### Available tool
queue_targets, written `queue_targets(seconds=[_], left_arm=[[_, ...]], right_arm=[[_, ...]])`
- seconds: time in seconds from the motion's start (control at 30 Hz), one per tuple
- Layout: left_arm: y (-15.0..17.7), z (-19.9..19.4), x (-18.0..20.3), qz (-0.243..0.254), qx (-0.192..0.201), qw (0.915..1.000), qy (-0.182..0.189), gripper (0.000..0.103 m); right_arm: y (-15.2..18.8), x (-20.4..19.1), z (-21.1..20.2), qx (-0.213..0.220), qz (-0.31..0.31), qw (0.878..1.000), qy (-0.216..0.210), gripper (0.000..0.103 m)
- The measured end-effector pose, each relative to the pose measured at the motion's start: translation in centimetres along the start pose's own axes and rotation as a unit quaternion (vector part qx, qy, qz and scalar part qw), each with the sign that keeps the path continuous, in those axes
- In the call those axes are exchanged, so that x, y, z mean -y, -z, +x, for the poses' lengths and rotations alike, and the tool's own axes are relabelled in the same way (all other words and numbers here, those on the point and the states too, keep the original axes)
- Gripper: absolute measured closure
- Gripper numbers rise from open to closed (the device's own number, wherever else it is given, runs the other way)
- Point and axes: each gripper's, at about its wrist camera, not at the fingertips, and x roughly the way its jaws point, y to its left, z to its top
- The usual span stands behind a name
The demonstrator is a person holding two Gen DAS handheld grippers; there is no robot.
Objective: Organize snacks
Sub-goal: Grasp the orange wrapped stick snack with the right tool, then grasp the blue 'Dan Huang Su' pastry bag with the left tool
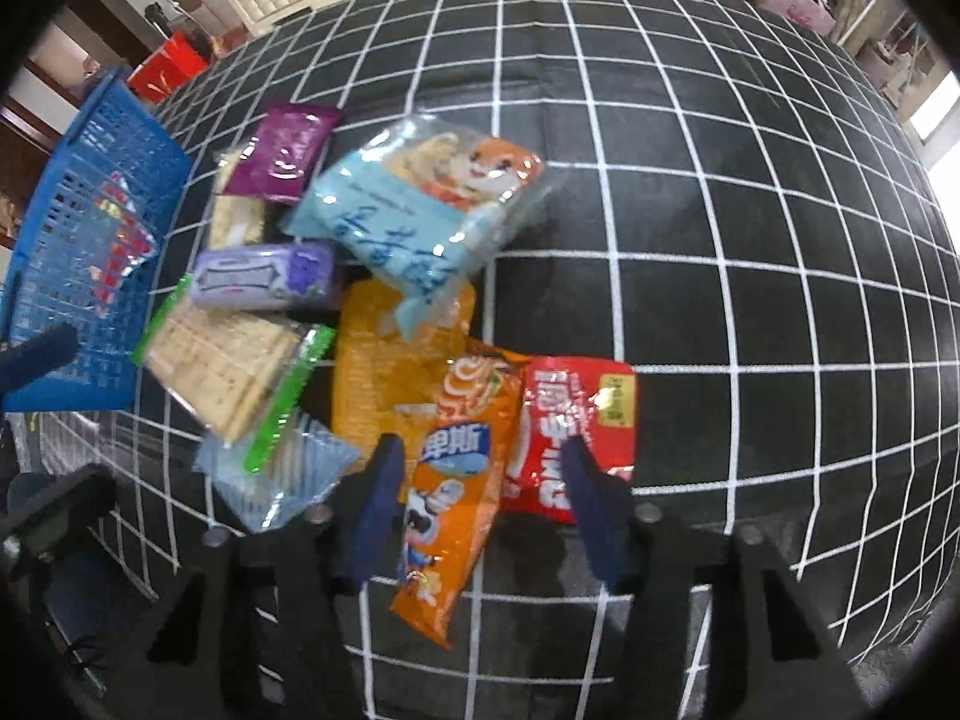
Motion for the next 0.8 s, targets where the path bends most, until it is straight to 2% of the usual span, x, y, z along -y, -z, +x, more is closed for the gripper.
queue_targets(seconds=[0.07,0.17,0.33,0.57,0.7,0.8], left_arm=[[-0.2,-0.1,0.0,0.002,0.0,1.0,-0.002,0.019],[-0.7,-0.3,0.3,0.007,0.002,1.0,-0.005,0.019],[-2.3,-0.5,0.9,0.016,0.003,0.9999,-0.003,0.019],[-5.9,0.4,1.6,0.01,0.003,0.9999,-0.005,0.019],[-8.0,1.8,2.7,0.026,-0.019,0.9991,0.028,0.019],[-9.3,3.2,4.0,0.052,-0.028,0.998,0.02,0.019]], right_arm=[[0.2,-0.2,-0.3,0.006,-0.006,1.0,-0.005,0.075],[0.3,-0.3,-1.1,0.01,-0.011,1.0,-0.015,0.082],[0.5,0.3,-3.6,0.039,-0.008,0.999,-0.025,0.083],[0.7,3.0,-8.8,0.084,0.012,0.996,-0.036,0.083],[0.0,4.5,-9.2,0.09,0.028,0.995,-0.044,0.083],[-0.8,5.1,-8.5,0.089,0.039,0.994,-0.05,0.083]])
